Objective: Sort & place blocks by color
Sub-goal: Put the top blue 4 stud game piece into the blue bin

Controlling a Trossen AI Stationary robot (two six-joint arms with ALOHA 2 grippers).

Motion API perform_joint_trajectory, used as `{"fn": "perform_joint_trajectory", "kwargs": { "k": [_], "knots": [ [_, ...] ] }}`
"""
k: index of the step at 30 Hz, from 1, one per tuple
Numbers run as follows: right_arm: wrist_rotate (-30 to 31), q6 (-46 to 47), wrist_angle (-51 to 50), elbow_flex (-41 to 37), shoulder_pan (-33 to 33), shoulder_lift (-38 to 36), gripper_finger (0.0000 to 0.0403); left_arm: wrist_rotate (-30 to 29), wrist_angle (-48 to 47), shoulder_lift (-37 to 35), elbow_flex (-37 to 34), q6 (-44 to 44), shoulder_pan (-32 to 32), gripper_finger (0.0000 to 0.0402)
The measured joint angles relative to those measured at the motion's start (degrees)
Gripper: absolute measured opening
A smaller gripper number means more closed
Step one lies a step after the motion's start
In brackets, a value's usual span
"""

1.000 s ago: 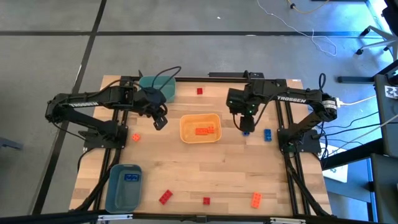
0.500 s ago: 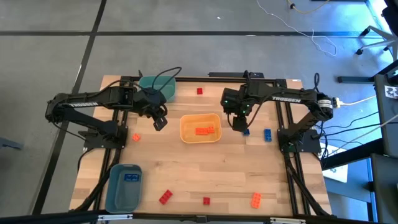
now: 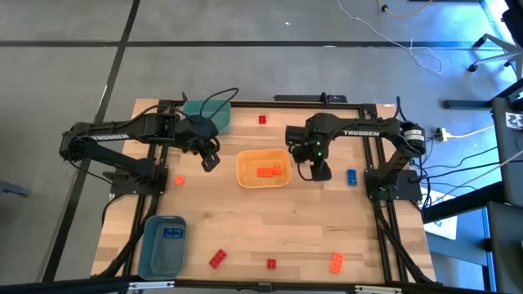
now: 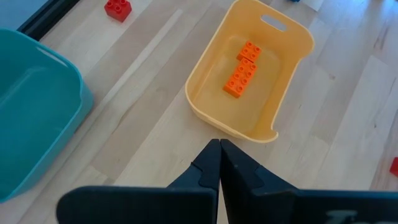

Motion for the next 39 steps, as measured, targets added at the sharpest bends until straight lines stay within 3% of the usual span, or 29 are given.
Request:
{"fn": "perform_joint_trajectory", "kwargs": {
  "k": [4,11,17,22,30,39],
  "knots": [
    [-0.3,-2.2,1.5,-3.2,0.5,0.0,0.0186,0.0,0.0,0.0,0.0,0.0,0.0,0.0000],
    [7.9,-4.2,9.8,-13.5,0.7,0.0,0.0186,0.0,0.0,0.0,0.0,0.0,0.0,0.0000],
    [9.6,-5.3,15.6,-19.8,0.3,0.0,0.0186,0.0,0.0,0.0,0.0,0.0,0.0,0.0000],
    [13.0,-5.5,16.1,-20.9,-0.5,0.0,0.0186,0.0,0.0,0.0,0.0,0.0,0.0,0.0000],
    [13.3,-6.3,19.4,-20.4,-3.5,0.0,0.0186,0.0,0.0,0.0,0.0,-0.5,0.0,0.0000],
    [8.8,-6.6,19.7,-20.4,-5.2,0.0,0.0186,0.0,0.0,0.0,0.0,-1.6,0.0,0.0000]
  ]
}}
